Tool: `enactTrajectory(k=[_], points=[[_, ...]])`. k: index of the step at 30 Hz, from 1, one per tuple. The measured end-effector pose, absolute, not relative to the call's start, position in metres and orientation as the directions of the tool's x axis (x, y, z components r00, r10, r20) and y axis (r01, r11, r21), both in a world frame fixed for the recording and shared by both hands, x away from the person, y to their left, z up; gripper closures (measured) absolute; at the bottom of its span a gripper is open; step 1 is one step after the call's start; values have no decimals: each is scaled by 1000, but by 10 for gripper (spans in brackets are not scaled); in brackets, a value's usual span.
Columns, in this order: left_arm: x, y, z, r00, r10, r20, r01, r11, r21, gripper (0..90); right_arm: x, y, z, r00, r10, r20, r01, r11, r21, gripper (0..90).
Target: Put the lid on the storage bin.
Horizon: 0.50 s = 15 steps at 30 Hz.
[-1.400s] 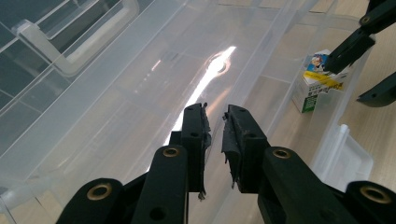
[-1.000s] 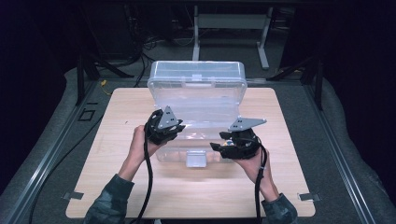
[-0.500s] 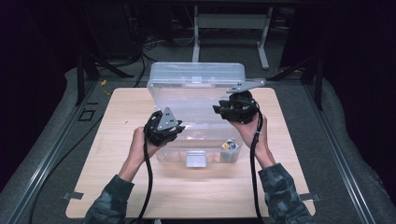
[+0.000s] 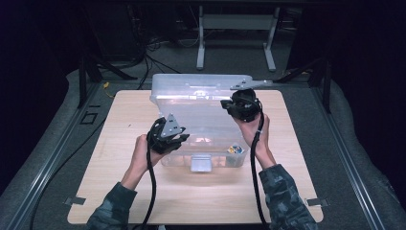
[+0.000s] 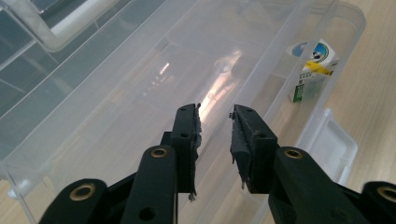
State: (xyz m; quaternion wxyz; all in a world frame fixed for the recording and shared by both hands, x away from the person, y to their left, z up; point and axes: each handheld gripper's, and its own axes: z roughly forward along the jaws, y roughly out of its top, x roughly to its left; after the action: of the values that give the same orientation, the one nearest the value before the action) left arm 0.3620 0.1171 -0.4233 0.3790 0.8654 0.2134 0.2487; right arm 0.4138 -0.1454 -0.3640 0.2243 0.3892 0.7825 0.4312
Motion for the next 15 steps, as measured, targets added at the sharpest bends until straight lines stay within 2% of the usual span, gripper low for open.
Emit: enactTrajectory(k=[1,5,6,7,9,12,15], points=[[362,118,-424,792,566,230,202,-598,775,631,413,-146,-365,-606,795,-5,413,320,852,888],[356,123,-422,805,563,185,227,-582,781,465,407,-145,-368,-578,815,-33,420,332,845,888],[354,125,-421,807,563,176,229,-575,786,436,407,-146,-370,-618,786,3,409,318,855,888],[352,127,-420,811,560,169,232,-573,786,369,403,-145,-369,-569,821,-46,426,343,837,889],[346,132,-418,810,563,162,234,-563,792,347,404,-146,-372,-600,800,-15,412,325,851,888],[339,139,-416,808,569,153,235,-549,802,268,400,-148,-374,-602,799,-4,415,317,853,888],[331,146,-414,797,584,153,241,-540,806,235,398,-150,-375,-609,793,1,410,314,857,885]])
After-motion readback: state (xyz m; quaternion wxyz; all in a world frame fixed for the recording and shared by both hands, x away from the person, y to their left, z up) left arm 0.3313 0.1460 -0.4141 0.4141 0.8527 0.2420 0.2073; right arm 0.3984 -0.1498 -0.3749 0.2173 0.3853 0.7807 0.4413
